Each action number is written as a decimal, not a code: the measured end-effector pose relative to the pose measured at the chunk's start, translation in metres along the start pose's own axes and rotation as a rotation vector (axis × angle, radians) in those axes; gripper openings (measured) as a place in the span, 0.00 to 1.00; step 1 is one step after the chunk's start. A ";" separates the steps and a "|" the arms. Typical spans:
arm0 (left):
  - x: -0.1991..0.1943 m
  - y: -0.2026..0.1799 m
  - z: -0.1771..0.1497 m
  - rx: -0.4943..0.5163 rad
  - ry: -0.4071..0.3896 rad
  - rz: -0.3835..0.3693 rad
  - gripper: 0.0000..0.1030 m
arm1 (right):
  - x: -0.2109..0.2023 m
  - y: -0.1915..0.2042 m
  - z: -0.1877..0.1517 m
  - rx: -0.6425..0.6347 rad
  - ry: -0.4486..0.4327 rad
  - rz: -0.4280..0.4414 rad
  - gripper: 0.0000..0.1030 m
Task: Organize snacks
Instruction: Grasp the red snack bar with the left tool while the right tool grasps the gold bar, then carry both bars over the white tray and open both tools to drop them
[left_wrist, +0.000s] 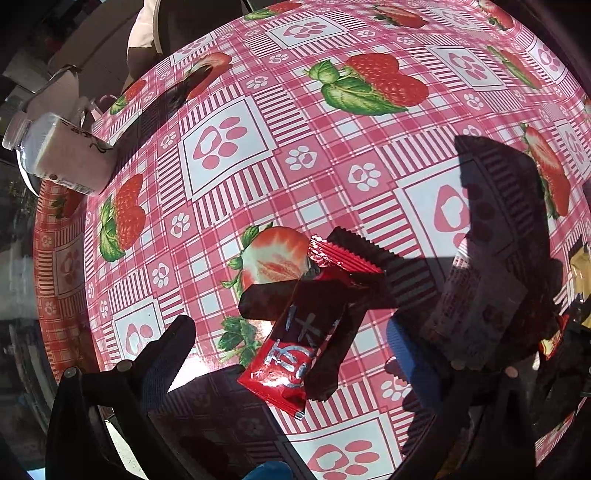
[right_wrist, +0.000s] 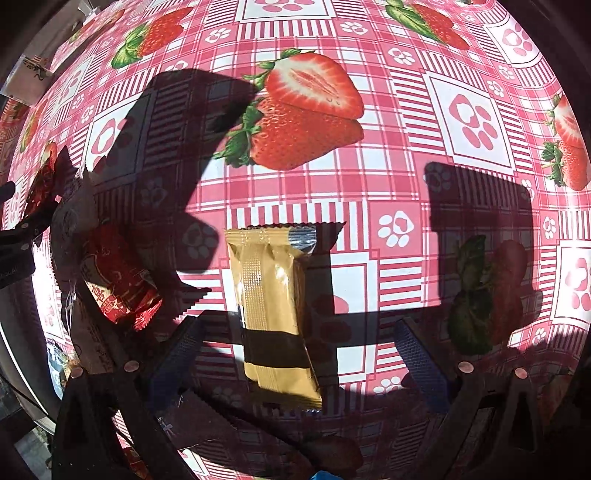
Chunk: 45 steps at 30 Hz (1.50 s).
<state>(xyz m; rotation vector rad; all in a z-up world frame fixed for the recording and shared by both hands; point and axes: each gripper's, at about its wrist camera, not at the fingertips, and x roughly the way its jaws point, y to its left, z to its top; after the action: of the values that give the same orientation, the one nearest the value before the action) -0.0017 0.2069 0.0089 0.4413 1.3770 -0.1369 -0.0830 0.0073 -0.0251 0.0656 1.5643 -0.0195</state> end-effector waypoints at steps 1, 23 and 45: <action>0.003 0.006 0.000 -0.027 0.012 -0.035 1.00 | 0.001 0.002 0.001 0.001 -0.002 0.001 1.00; -0.030 -0.027 -0.028 -0.075 0.067 -0.110 0.22 | -0.018 0.001 0.000 -0.014 0.047 0.053 0.24; -0.118 -0.002 -0.160 -0.222 0.017 -0.282 0.22 | -0.048 -0.009 -0.079 0.015 0.046 0.205 0.24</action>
<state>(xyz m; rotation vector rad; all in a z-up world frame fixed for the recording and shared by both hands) -0.1729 0.2472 0.1024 0.0621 1.4474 -0.2085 -0.1631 0.0016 0.0226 0.2393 1.5968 0.1328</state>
